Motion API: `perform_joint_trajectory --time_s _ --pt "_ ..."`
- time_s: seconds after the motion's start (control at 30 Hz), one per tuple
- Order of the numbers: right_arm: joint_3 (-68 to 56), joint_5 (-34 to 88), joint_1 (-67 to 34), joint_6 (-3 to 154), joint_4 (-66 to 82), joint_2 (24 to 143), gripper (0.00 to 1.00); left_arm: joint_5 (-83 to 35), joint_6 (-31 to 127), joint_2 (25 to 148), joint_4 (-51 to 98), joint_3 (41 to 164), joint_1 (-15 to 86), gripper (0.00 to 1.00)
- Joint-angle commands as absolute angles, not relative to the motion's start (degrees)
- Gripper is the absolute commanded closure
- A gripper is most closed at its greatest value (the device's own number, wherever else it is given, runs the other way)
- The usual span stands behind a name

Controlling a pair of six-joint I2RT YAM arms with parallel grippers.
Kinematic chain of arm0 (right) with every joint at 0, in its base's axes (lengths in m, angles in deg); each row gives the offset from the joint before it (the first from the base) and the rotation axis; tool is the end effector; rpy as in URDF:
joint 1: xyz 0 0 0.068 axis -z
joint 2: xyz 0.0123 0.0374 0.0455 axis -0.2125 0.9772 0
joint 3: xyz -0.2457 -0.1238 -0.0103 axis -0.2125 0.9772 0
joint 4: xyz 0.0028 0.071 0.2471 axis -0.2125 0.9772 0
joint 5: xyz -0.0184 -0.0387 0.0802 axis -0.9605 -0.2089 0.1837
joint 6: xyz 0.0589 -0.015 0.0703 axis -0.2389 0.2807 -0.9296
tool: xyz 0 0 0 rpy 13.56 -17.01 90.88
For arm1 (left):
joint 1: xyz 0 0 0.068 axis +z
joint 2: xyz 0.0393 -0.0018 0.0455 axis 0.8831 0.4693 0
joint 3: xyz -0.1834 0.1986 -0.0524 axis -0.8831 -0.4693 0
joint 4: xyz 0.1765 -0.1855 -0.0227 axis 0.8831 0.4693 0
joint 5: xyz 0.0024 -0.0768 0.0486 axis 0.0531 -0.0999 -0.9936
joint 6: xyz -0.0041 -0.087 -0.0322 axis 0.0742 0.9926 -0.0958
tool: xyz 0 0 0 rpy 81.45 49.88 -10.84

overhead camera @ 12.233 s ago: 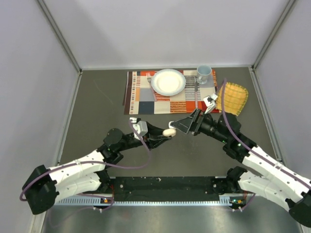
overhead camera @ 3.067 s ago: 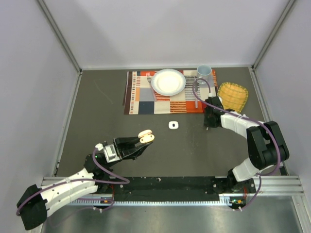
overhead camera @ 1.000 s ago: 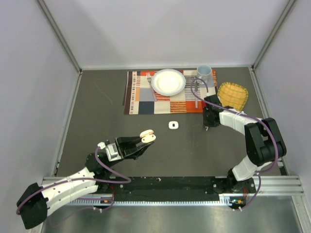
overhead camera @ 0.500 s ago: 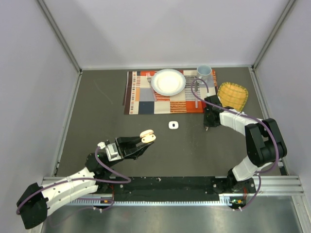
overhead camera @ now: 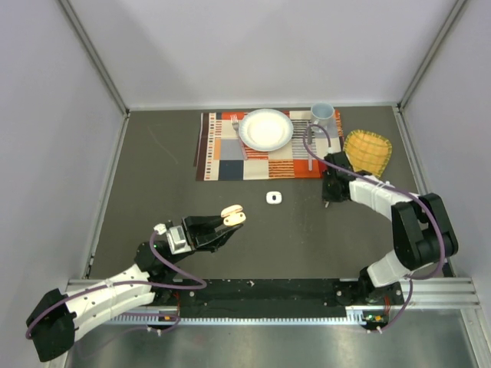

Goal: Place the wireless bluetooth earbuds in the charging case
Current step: Pick up the right earbud from the center of the board, then insert the right earbud into the right side groove of the charging case.

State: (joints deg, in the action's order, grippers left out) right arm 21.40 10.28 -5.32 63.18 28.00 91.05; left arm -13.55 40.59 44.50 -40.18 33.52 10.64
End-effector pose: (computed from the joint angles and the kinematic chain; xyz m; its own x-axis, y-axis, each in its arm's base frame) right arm 0.3012 0.0823 0.1321 -0.8629 0.0682 -0.5008 0.0586 0.9977 0.0349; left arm 0.0785 -0.1409 0.2795 0.2964 -0.4835 -0.8236 0.9264 0.3551 0.1250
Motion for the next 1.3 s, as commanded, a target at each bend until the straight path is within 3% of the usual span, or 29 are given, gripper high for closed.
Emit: perform_joint_trajectory --time_s 0.0,0.73,1.07,1.27 --pt "22.1 8.6 -6.7 62.8 26.3 85.1 1.0 -13.8 40.9 44.6 -42.4 29.4 10.5 1.0" --pt "43.5 4.6 -24.6 76.4 -10.6 42.5 1.0 -13.5 41.8 49.7 -45.2 30.1 10.6 1.0" --pt "51.3 15.5 -31.9 87.6 -28.5 33.9 1.0 -12.8 42.3 54.0 -48.2 32.4 10.6 1.0" --pt "49.4 17.0 -38.2 93.1 -28.2 34.1 1.0 -13.7 42.0 53.5 -47.6 32.3 10.5 1.0"
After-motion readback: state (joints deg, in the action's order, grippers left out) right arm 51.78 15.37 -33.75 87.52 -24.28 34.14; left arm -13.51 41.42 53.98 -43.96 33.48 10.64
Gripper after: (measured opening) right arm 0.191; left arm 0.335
